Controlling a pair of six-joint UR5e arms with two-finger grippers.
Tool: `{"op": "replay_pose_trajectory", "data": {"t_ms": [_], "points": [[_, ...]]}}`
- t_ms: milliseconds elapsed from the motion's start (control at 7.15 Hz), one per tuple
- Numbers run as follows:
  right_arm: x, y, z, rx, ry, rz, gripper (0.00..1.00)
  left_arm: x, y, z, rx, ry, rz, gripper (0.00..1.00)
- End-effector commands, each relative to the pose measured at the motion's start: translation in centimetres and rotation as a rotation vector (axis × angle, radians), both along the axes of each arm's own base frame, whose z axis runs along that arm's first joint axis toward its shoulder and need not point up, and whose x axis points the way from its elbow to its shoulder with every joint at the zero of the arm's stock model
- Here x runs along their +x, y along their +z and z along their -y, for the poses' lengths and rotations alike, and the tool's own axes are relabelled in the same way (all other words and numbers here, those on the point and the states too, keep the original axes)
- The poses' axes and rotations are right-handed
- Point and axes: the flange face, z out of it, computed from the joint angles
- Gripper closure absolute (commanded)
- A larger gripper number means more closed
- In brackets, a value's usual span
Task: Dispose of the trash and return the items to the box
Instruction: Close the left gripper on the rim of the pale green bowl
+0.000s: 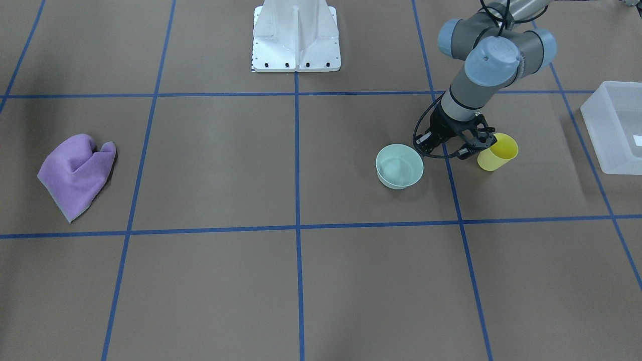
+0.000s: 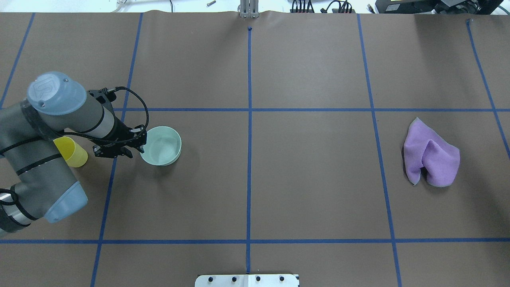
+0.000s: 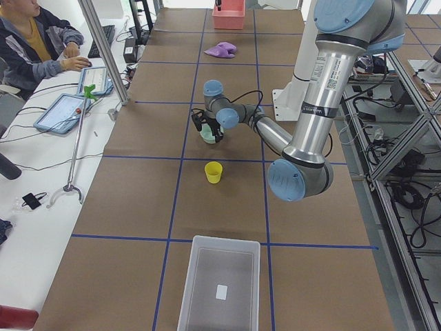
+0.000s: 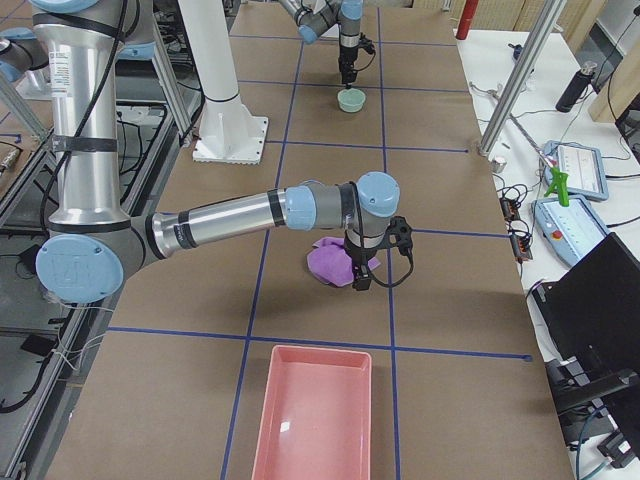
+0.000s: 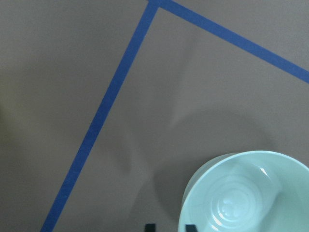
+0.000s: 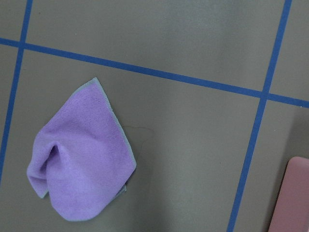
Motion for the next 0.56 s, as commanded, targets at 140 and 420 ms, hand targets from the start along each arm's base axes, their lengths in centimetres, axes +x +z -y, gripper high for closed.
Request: {"op": "replay_pose_trajectory", "data": {"t_ms": [140, 420], "points": [[-0.1, 0.3, 0.0, -0.006, -0.002, 0.001, 0.0, 1.9, 1.9, 0.9, 0.005, -0.019, 0.048, 0.3], [-0.1, 0.3, 0.0, -0.006, -0.002, 0.001, 0.0, 2.3, 1.5, 0.8, -0.02, -0.036, 0.041, 0.96]]}}
